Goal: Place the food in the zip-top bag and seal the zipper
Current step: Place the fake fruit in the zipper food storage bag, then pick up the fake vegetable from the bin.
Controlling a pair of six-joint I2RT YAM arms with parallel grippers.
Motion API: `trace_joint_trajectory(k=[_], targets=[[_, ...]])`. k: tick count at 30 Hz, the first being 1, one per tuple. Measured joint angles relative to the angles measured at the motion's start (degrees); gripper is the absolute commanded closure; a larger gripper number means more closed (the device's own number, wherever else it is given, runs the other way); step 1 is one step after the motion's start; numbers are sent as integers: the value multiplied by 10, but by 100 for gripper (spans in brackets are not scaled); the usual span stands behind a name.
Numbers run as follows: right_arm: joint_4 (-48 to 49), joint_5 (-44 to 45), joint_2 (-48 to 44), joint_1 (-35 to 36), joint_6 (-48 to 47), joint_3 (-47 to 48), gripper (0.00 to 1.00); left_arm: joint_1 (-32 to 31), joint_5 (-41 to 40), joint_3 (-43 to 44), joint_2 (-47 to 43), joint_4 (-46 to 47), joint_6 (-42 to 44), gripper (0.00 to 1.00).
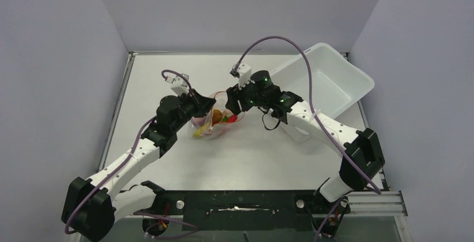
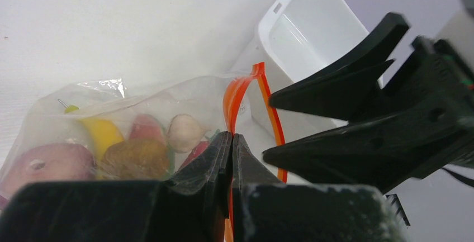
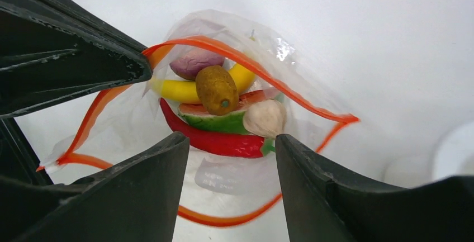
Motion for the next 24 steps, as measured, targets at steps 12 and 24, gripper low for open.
trace_joint_trajectory(k=[12,24], targets=[[-122,44,-63,-148,-6,91,52,0,14,0,2,-6,3,100],[-224,108,-57,-295,2,72,60,0,23,2,1,-43,17,100]])
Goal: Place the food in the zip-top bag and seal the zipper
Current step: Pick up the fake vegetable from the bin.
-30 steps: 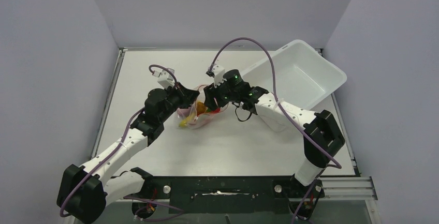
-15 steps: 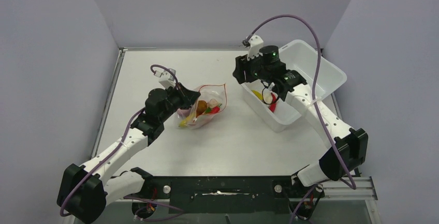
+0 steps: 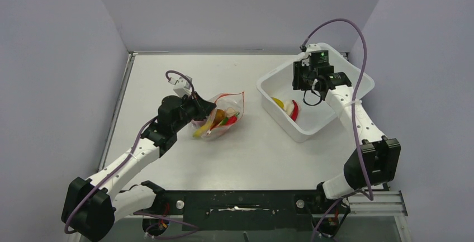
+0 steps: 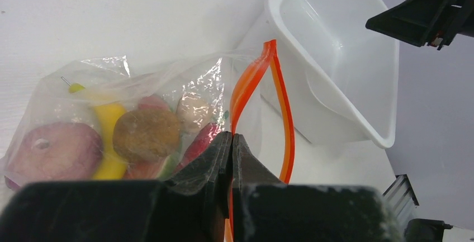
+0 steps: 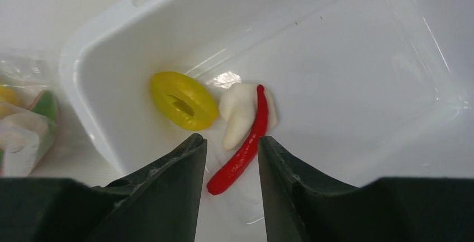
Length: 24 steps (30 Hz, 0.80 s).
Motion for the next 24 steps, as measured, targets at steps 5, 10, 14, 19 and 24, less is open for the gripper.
trace_joint_trajectory(k=[5,10,14,19,24], targets=[[-20,8,40,-39,8,-17,62,0,0,3,0,-13,4,100],[-21,-3,79,-49,21,-42,63,0,0,9,6,-19,5,100],[-17,-15,102,-49,30,-52,65,0,2,15,10,-24,6,100],[-4,-19,143,-50,34,-53,66,0,2,15,10,-28,7,100],[-2,-18,177,-57,33,-53,66,0,2,19,10,-35,14,100]])
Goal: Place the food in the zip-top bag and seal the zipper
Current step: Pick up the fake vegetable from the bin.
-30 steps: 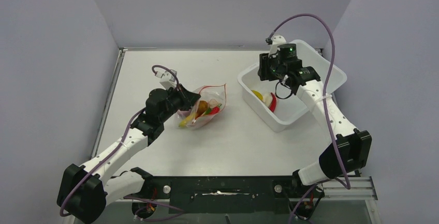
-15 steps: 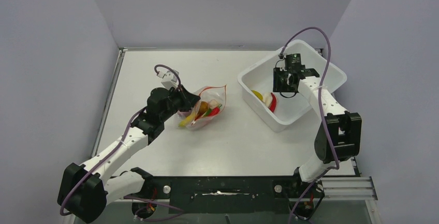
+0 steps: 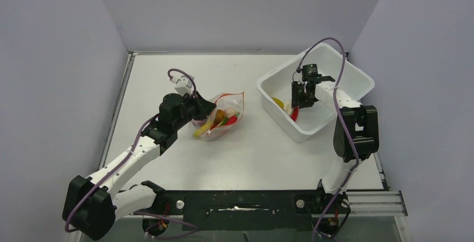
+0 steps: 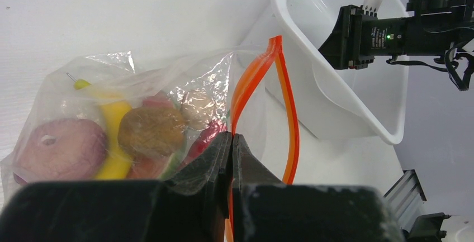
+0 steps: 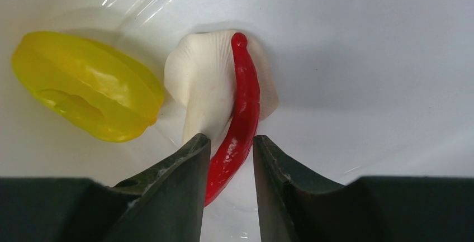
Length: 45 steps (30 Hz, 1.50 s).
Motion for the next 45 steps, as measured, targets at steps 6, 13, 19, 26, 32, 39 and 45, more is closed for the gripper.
trace_joint_trajectory(k=[6,13,19,26,32,39,45], targets=[[12,0,3,-7,0,-5,66,0,0,2,0,-3,3,100],[21,-1,3,-8,2,-12,69,0,0,3,0,-4,4,100],[20,0,4,-8,9,-14,70,0,0,3,0,-4,4,100],[12,9,-3,-18,17,-14,69,0,0,5,0,-4,4,100],[9,17,-10,-23,20,-14,69,0,2,5,3,-3,4,100],[1,20,-10,-26,21,-14,69,0,10,6,11,-4,6,100],[1,10,-6,-27,26,-14,68,0,12,15,12,-4,10,100]])
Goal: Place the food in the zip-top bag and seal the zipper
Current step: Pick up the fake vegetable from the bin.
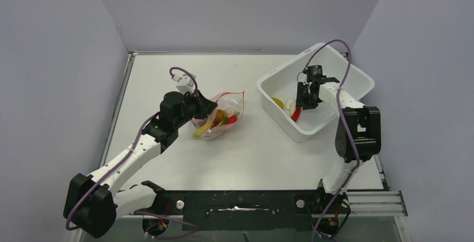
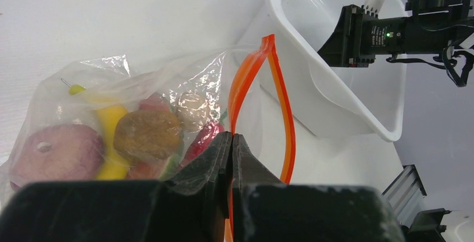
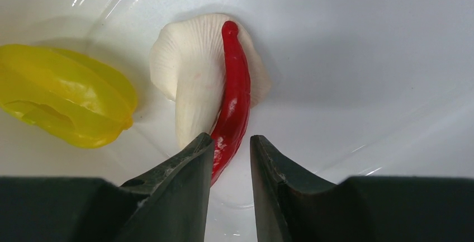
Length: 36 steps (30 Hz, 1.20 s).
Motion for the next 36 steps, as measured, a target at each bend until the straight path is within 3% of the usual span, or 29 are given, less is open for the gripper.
trace_joint_trajectory(k=[9,19,36], targets=[[0,-7,38,-3,8,0,68,0,1,2,6,0,2,100],[0,-2,48,-3,14,1,81,0,1,8,7,0,9,100],[-10,54,23,-3,10,0,83,2,1,8,7,0,9,100]])
